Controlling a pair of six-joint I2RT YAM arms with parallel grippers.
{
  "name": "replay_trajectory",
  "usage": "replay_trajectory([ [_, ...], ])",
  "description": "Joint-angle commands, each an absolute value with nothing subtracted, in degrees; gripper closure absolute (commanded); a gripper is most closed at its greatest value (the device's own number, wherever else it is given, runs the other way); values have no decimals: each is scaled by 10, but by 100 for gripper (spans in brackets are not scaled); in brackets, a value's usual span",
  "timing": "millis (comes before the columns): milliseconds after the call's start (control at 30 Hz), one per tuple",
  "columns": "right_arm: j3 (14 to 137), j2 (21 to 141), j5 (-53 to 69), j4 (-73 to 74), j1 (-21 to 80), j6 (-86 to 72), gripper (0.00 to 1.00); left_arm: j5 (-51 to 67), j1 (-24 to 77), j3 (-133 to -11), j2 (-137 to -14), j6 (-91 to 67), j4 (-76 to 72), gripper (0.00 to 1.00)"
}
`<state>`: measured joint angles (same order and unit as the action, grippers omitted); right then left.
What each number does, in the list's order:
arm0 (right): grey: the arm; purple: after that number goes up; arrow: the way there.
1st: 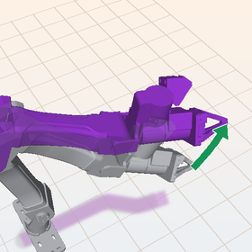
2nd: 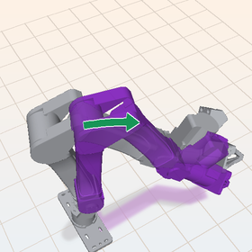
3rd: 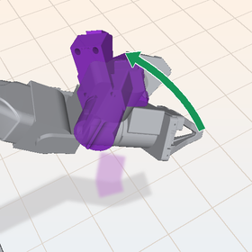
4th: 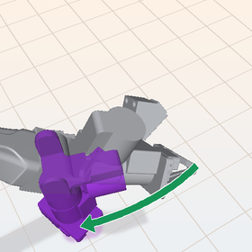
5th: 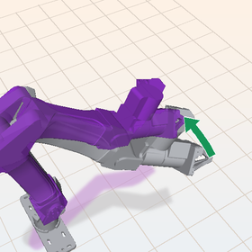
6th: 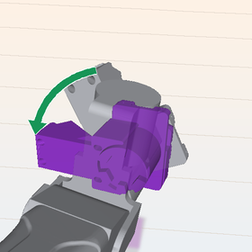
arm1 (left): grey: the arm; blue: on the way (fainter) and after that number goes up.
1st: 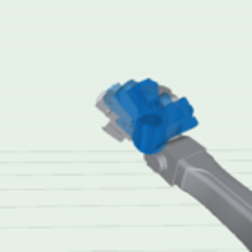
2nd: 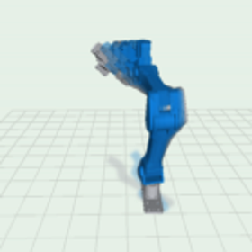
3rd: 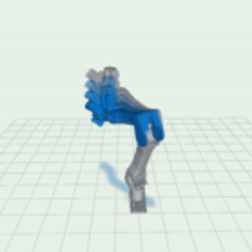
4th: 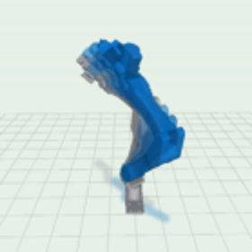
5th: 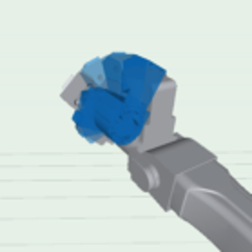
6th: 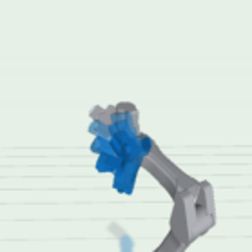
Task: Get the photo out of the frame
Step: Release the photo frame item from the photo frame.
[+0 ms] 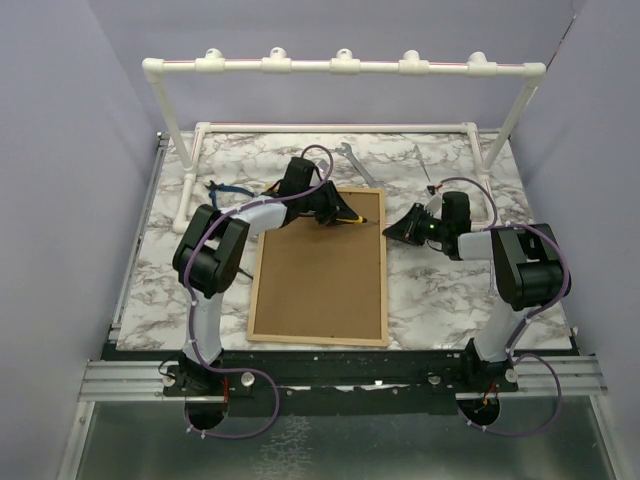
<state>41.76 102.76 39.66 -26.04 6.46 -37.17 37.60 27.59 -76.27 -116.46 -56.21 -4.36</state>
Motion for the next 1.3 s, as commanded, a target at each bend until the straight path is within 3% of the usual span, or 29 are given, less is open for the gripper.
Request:
replay_trajectory([
  [0, 421, 1029, 384, -233, 78, -367, 85, 376, 301, -777, -1135, -551, -29, 100],
  [233, 422, 1022, 377, -229, 76, -369, 81, 381, 252, -742, -1107, -497, 19, 100],
  [500, 432, 1020, 390, -239, 67, -374, 68, 394, 249, -785, -1119, -358, 103, 100],
  [700, 457, 1033, 402, -234, 65, -365, 68, 400, 250, -801, -1136, -337, 106, 100],
  [1267, 484, 1080, 433, -246, 65, -365, 80, 401, 261, -848, -1175, -336, 109, 100],
])
